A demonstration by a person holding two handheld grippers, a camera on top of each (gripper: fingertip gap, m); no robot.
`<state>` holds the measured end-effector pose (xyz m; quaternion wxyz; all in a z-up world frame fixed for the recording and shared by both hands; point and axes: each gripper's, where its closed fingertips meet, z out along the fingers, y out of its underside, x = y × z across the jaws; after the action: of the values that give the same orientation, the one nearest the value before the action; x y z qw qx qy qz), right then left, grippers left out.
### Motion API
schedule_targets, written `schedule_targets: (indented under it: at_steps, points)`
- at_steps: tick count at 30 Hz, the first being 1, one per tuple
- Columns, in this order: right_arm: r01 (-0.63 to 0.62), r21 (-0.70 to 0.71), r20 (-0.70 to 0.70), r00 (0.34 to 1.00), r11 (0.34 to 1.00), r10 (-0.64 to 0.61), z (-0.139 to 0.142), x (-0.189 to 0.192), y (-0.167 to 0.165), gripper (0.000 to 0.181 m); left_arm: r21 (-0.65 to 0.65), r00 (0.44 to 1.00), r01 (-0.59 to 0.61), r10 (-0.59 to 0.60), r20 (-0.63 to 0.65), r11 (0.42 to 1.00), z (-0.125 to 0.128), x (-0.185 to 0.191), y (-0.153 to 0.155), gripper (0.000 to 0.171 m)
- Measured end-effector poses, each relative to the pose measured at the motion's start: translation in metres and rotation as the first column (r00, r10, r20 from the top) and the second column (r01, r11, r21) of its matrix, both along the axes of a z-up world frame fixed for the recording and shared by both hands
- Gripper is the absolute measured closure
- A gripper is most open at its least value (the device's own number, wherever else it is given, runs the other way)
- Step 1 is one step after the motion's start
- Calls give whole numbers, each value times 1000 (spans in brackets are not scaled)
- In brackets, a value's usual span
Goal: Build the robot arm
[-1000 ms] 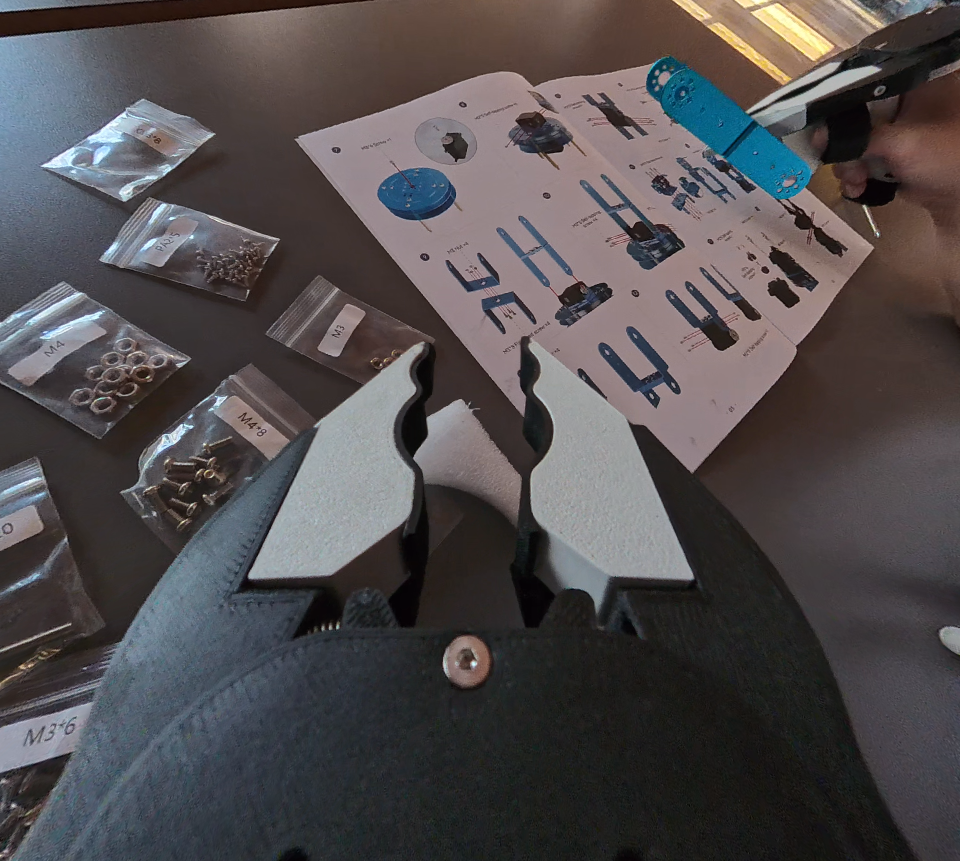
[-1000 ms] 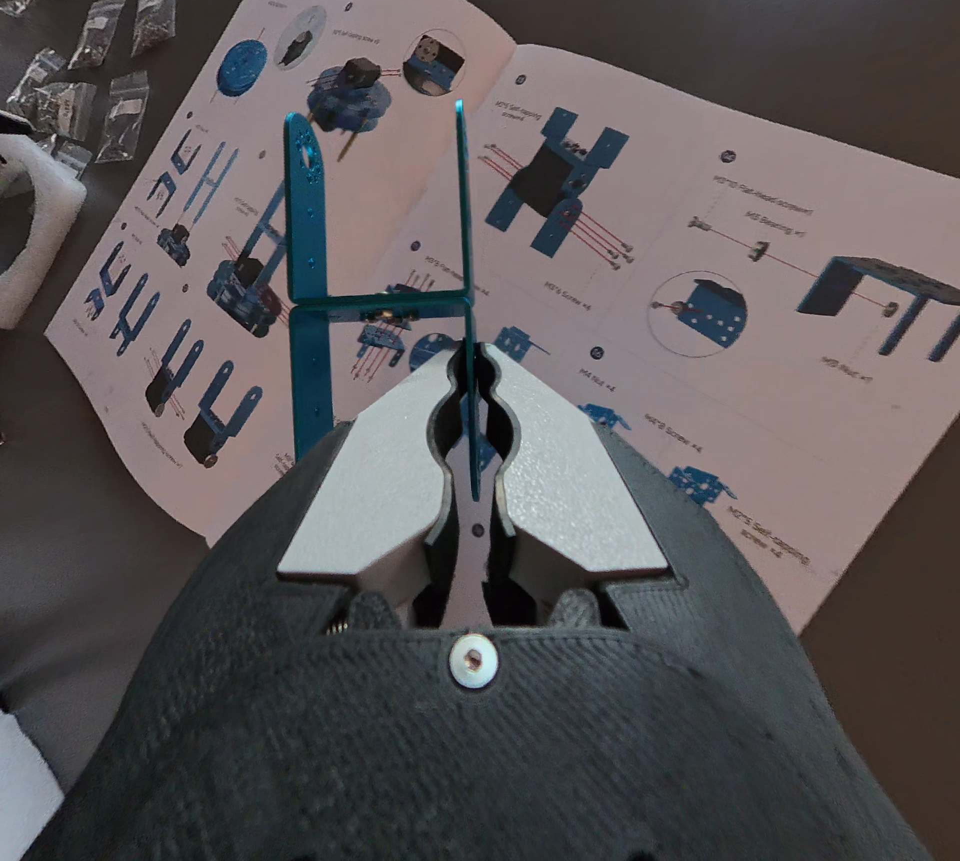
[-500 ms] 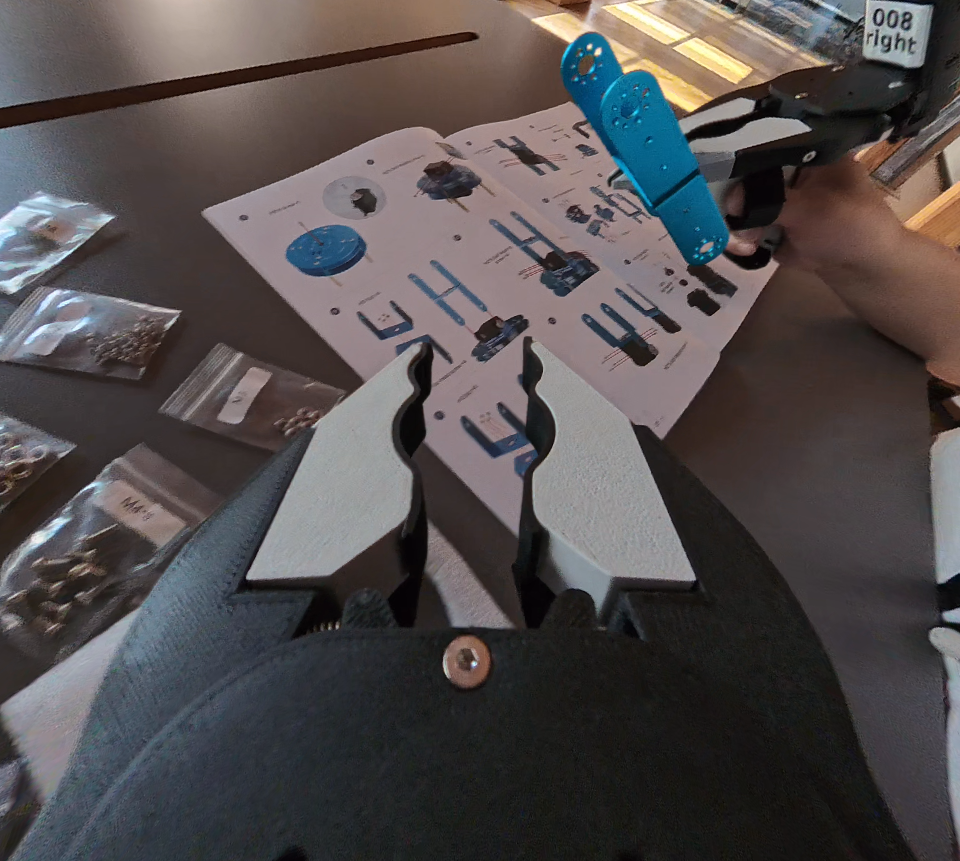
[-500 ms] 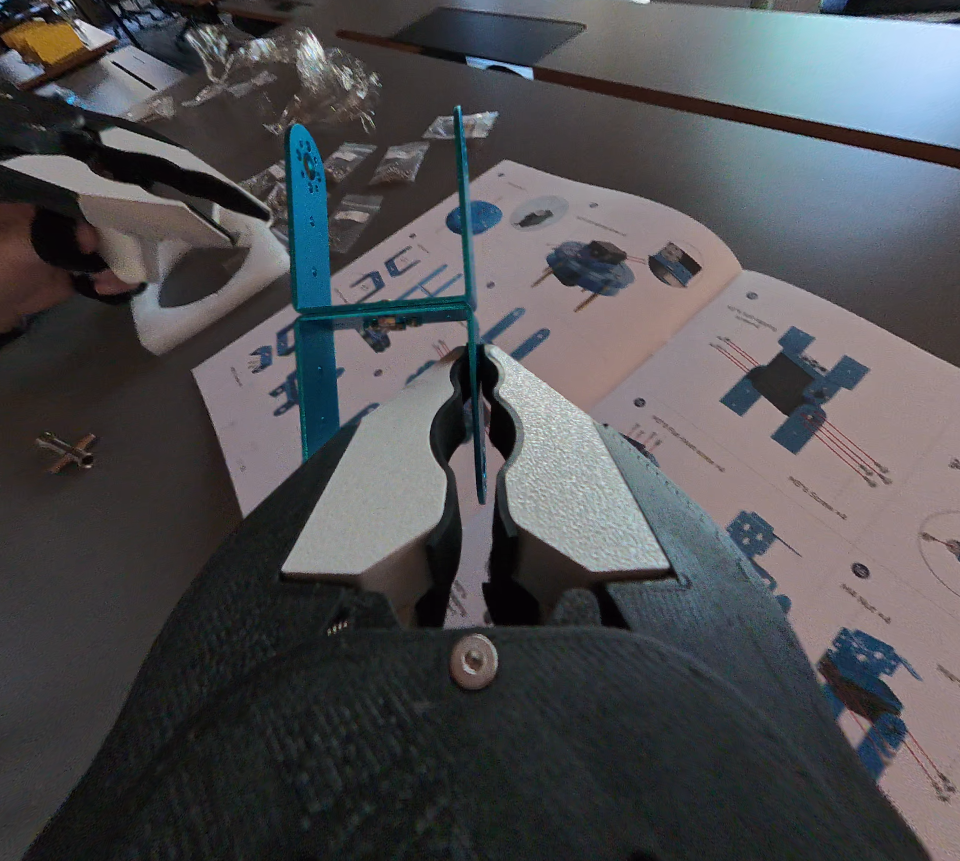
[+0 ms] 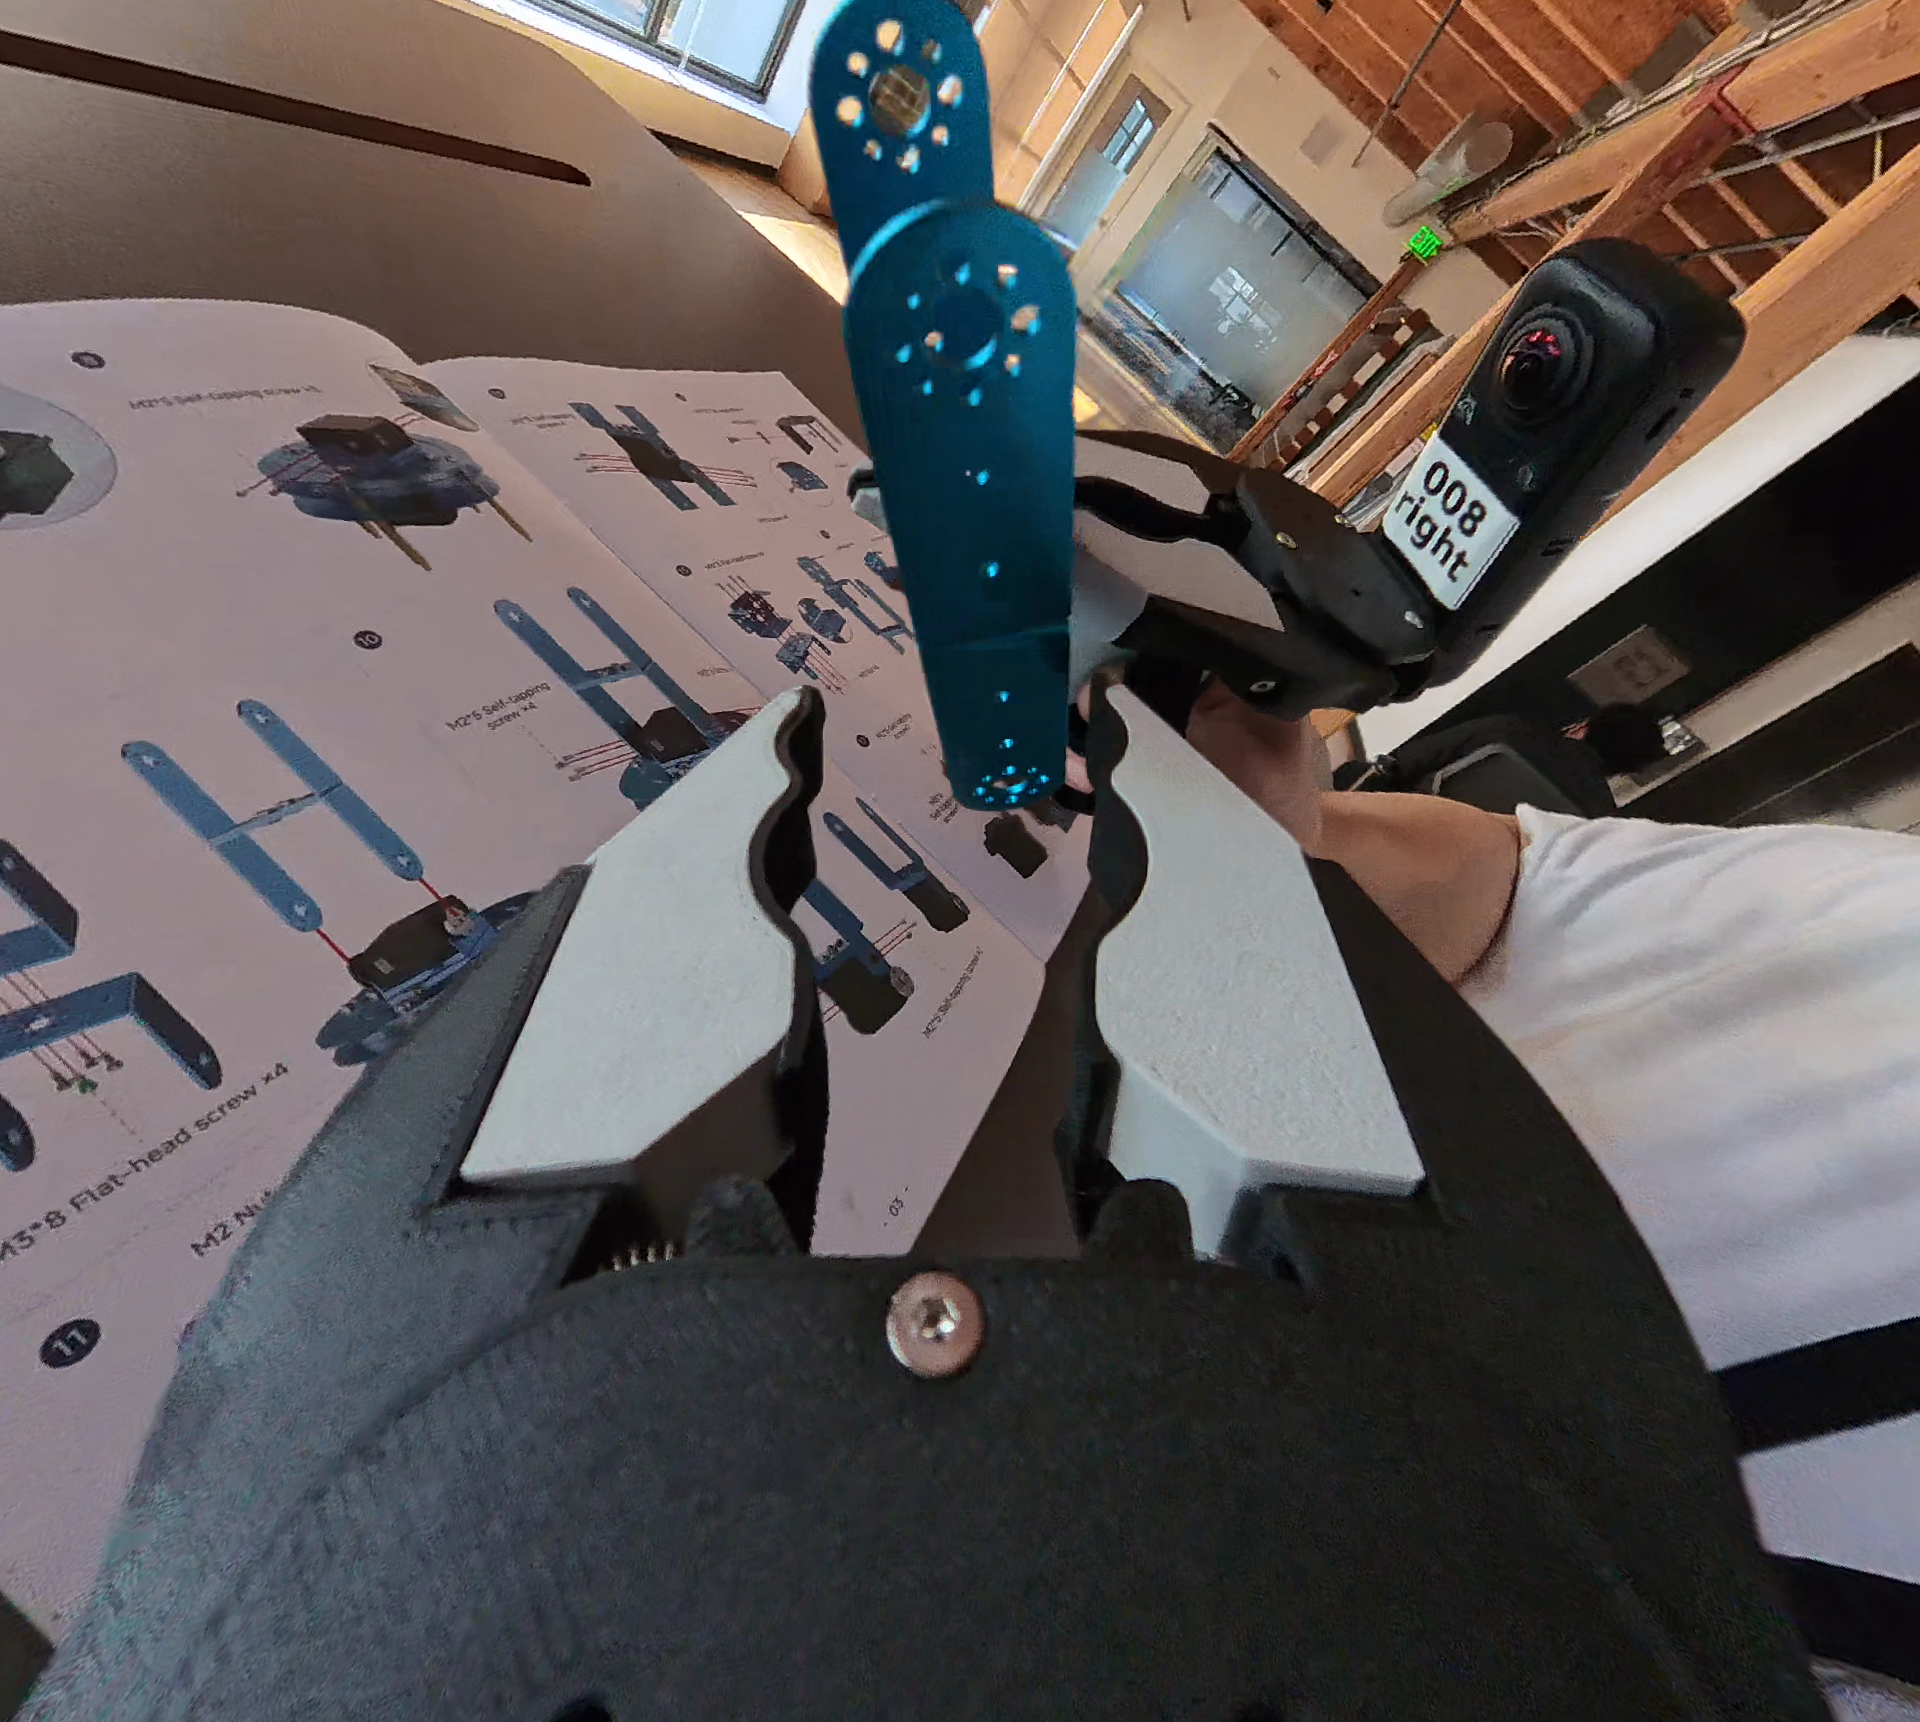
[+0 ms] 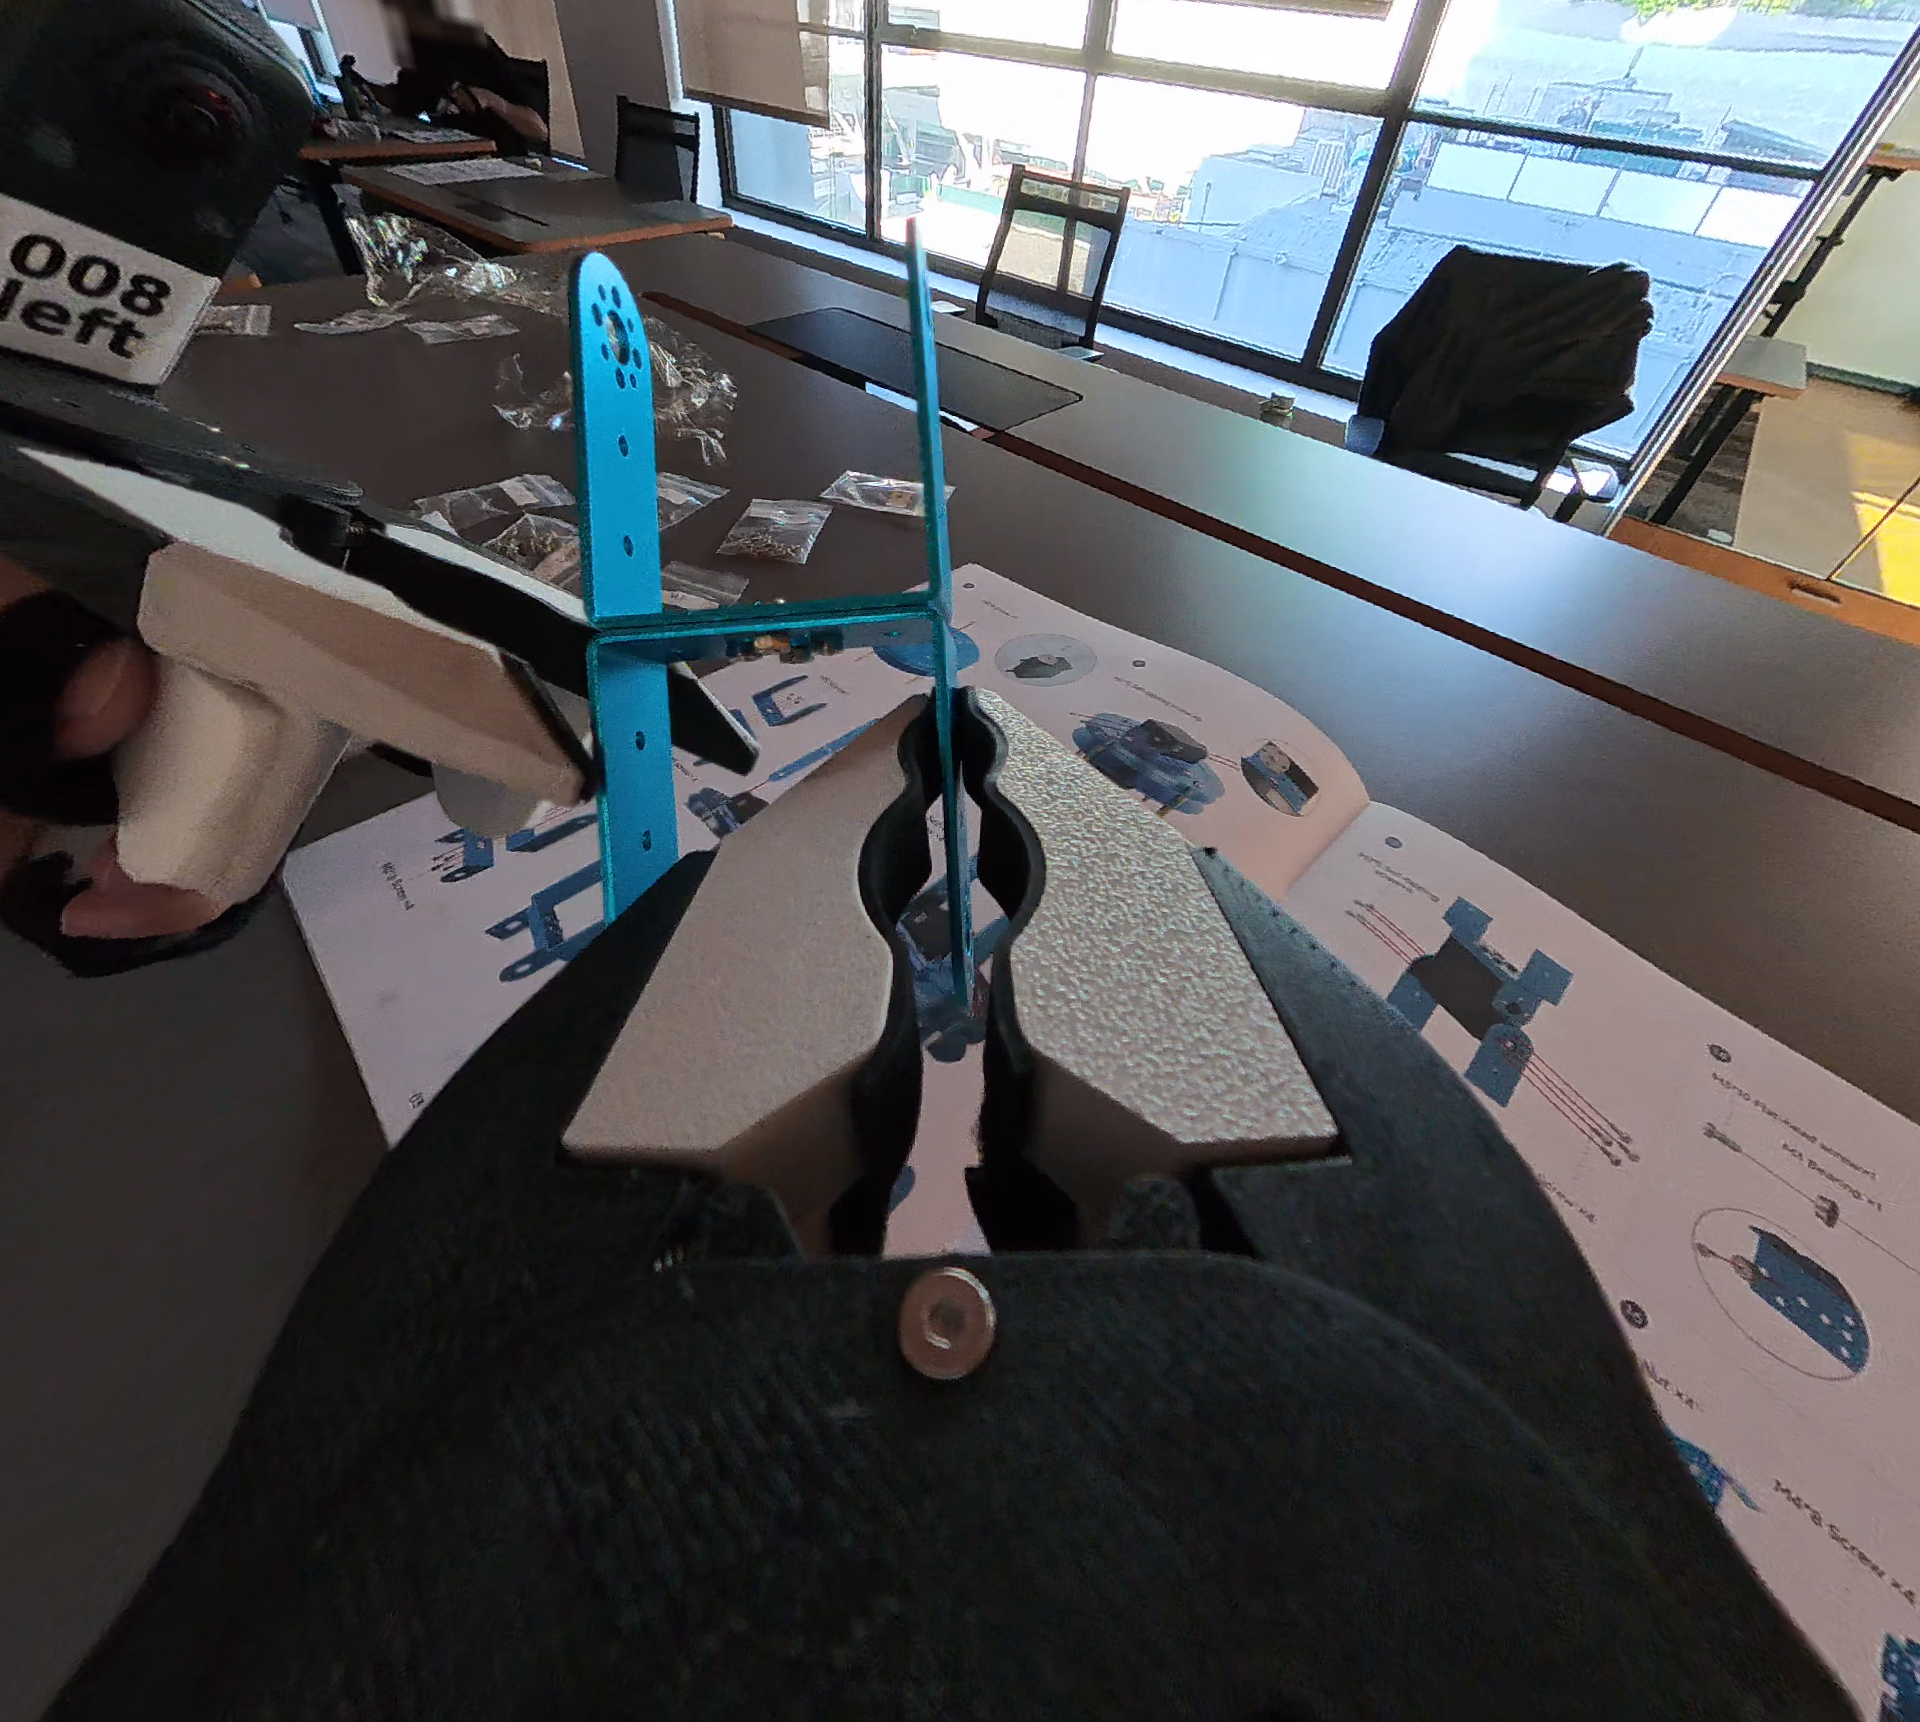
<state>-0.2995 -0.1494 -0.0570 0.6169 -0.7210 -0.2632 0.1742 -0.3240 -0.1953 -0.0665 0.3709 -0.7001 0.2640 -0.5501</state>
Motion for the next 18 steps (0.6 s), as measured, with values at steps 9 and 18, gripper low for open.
schedule_targets:
  at_steps: [9,18]
  points:
    - [-228,49,32,973,972,226,-8,-25,-22,171,98,977,197,-187,-100,976,-6,-18,-16,146]
    - [-611,-159,-69,790,775,609,-39,-52,-66,144,219,880,444,-377,-288,869,-23,-46,-39,146]
